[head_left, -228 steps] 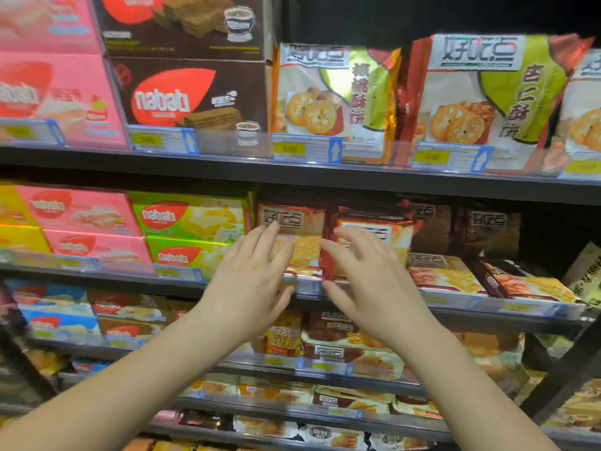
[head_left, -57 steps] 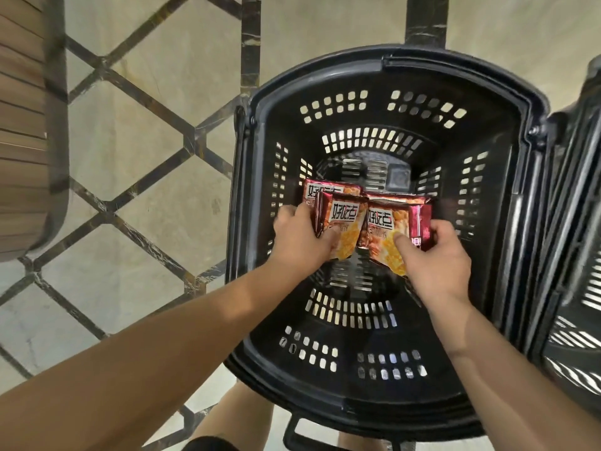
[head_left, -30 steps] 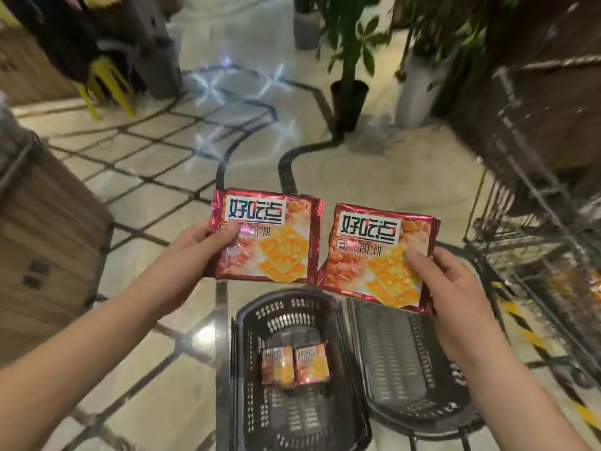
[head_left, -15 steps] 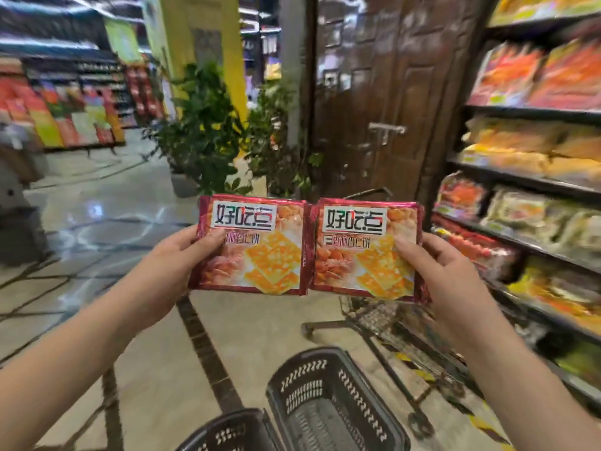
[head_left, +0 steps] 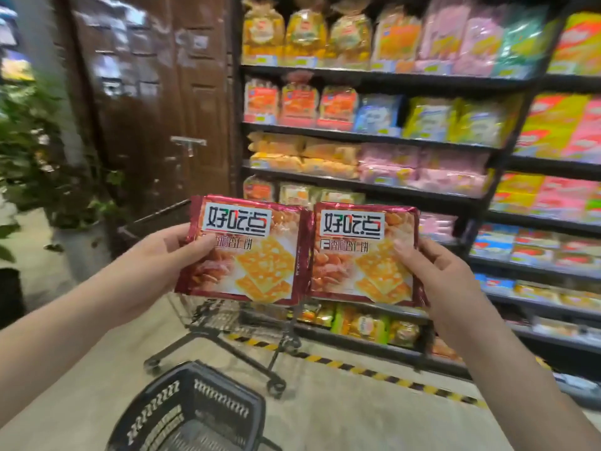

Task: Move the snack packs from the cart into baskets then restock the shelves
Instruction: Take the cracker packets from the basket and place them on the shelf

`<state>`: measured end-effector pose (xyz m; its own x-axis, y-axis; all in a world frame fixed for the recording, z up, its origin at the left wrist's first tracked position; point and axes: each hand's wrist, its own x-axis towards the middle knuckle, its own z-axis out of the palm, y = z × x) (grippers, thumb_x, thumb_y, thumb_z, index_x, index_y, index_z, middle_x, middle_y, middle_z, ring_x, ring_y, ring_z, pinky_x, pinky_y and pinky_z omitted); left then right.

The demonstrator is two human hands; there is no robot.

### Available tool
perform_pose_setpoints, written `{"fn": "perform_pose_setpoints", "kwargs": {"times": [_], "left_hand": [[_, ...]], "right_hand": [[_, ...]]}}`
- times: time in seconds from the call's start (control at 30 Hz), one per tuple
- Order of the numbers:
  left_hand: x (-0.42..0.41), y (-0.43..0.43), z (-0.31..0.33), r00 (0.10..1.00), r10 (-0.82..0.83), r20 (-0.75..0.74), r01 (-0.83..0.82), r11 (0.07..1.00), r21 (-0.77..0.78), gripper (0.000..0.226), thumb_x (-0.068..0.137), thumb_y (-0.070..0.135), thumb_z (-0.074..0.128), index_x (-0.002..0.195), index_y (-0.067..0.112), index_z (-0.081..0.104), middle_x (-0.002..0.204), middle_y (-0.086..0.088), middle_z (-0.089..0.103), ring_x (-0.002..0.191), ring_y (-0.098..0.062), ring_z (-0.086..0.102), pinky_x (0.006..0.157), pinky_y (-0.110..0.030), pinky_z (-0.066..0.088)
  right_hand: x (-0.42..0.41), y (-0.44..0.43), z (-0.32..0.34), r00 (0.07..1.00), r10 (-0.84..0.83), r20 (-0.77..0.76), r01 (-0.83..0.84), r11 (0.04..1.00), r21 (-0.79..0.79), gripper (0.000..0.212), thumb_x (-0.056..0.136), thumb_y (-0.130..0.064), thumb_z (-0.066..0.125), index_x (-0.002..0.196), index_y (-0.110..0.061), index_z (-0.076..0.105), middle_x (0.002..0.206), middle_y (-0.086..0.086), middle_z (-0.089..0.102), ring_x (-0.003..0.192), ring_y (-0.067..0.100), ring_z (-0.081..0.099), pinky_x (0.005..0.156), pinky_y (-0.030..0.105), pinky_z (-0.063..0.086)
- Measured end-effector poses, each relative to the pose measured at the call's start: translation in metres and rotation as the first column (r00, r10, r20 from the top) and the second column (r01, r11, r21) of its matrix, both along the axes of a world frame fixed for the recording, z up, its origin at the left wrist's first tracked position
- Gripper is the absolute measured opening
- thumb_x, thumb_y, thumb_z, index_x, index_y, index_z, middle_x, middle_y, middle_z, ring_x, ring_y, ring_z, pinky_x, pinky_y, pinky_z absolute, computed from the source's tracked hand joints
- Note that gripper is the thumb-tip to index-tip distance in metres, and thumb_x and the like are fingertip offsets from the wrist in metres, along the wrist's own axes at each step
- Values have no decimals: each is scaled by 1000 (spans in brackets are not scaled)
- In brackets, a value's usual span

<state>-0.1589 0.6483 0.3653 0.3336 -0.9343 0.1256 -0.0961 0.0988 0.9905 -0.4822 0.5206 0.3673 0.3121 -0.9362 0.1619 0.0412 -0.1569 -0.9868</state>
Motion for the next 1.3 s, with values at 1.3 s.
{"fn": "perform_pose_setpoints", "kwargs": {"times": [1.3], "left_hand": [[-864, -554, -3, 585, -796, -155, 800, 598, -51, 67, 63, 46, 92, 120, 15, 73, 118, -14, 76, 96, -22, 77, 73, -31, 64]], "right_hand": [[-837, -278, -14, 640, -759, 122, 765, 644, -6, 38, 89, -34, 70, 124, -19, 67, 113, 4, 76, 105, 27, 74, 95, 55, 55]]}}
